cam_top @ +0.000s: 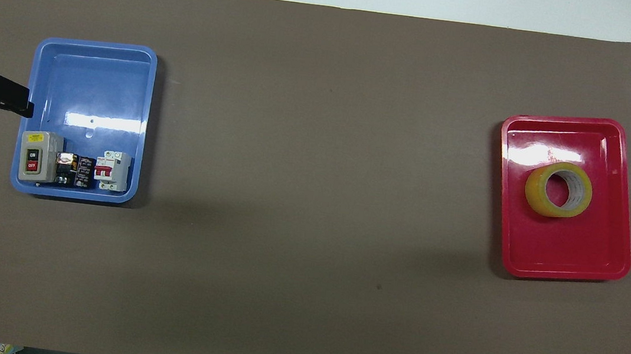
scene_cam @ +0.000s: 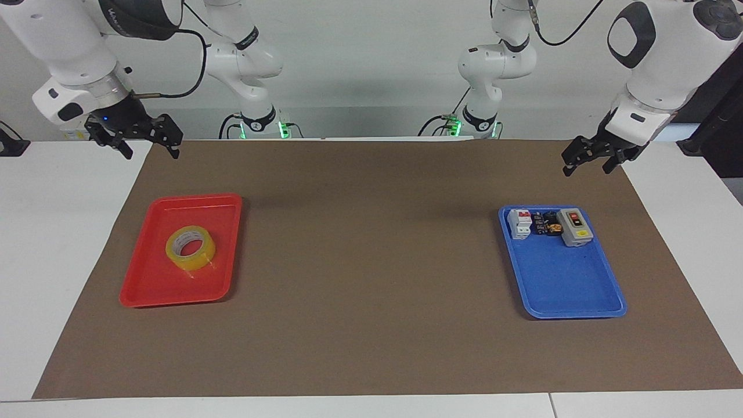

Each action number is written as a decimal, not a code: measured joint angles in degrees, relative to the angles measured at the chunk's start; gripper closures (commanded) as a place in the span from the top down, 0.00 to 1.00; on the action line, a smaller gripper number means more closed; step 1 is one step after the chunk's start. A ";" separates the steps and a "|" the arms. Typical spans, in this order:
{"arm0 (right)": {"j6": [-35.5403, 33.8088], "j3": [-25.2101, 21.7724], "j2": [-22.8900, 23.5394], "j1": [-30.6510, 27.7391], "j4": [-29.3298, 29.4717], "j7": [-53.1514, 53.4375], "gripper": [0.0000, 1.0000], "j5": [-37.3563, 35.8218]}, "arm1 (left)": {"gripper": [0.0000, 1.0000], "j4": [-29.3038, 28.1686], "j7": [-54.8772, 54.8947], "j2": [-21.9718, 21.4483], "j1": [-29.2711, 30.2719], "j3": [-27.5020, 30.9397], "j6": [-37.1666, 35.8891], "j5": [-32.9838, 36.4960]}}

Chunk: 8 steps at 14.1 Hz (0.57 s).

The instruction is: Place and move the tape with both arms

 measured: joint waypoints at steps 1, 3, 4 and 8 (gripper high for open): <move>0.00 -0.01 -0.09 0.04 0.08 0.27 1.00 0.00 | 1.00 0.00 0.00 0.00 0.00 0.00 0.00 0.00; -0.02 -0.20 -0.18 0.01 0.10 0.32 1.00 0.00 | 1.00 0.00 0.00 0.00 0.00 0.00 0.00 0.00; -0.04 -0.25 -0.18 0.00 0.10 0.32 1.00 0.00 | 1.00 0.00 0.00 0.00 0.00 0.00 0.00 0.00; -0.39 -0.03 0.15 0.21 0.03 0.32 1.00 0.00 | 1.00 0.00 0.00 0.00 0.00 0.00 0.00 0.00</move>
